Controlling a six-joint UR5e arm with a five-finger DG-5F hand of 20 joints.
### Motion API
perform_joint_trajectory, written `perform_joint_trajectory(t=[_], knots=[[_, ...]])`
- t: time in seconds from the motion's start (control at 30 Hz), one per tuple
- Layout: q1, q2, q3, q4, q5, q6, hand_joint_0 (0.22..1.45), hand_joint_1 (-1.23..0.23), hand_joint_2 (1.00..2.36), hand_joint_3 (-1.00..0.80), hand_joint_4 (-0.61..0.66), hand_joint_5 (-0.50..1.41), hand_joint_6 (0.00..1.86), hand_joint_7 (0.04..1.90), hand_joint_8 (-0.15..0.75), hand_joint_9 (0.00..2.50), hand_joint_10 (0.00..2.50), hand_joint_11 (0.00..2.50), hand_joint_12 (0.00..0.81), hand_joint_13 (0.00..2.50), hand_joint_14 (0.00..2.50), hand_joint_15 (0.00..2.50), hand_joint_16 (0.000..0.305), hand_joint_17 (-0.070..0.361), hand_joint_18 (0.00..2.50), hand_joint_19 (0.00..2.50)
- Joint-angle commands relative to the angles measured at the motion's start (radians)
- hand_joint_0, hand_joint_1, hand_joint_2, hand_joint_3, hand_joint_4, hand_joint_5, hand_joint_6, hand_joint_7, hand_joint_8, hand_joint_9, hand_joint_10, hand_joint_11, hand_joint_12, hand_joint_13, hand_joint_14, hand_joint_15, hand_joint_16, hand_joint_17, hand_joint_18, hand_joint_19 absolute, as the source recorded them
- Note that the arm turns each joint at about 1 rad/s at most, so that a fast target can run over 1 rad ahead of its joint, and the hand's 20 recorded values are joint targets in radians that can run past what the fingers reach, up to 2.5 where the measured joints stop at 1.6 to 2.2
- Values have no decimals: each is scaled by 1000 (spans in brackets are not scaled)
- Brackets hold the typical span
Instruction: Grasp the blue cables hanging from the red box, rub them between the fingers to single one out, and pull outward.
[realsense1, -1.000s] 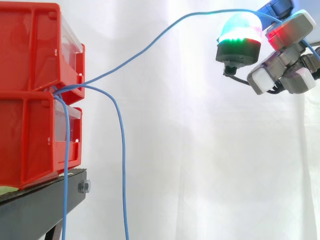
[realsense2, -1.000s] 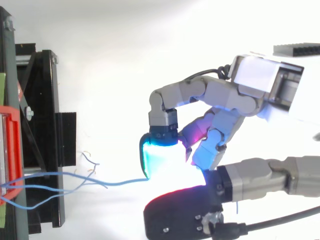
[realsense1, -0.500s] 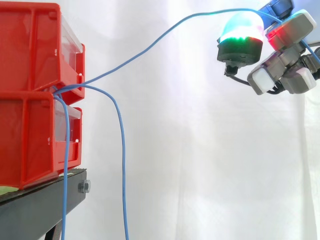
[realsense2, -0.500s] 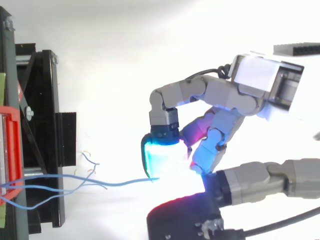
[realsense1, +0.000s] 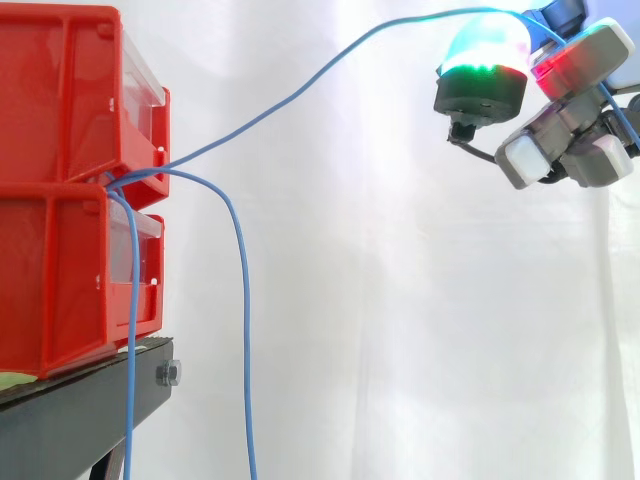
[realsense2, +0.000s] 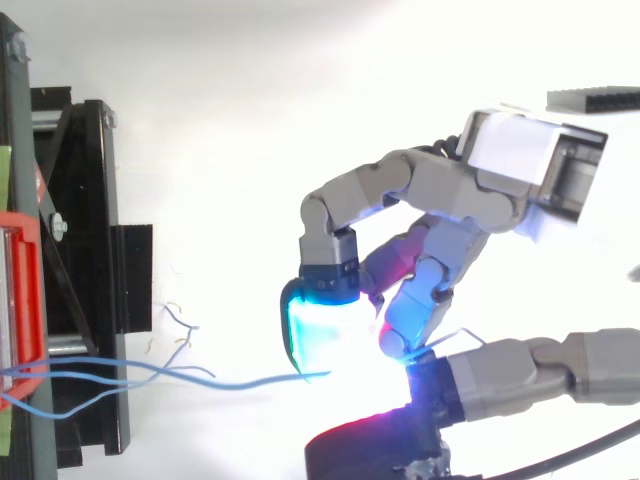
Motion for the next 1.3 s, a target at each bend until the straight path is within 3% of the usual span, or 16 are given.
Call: perform_joint_trajectory(t=[0.0,0.43,0.63,0.87,1.1,1.27], knots=[[0,1,1,0,0,1,571,-786,1014,-173,198,-84,834,1146,447,1361,19,934,465,975,14,467,66,149,1222,525],[2,0,1,0,0,5,581,-811,1010,-39,126,-70,857,1154,451,1408,18,911,489,1004,13,446,71,160,1285,471],[4,0,1,0,0,17,580,-816,1010,-30,120,-66,853,1157,438,1294,16,790,488,972,13,412,71,159,1270,453],[17,1,1,-8,0,108,575,-816,1010,-21,100,-63,850,1154,416,1003,10,470,487,971,12,340,70,158,1294,420],[30,0,1,-71,0,235,573,-815,1007,-15,96,-61,848,1160,411,925,10,385,499,992,9,324,71,160,1325,405],[37,0,-1,-72,0,241,574,-815,1007,-18,96,-61,848,1161,414,918,10,389,502,969,9,323,73,163,1318,401]])
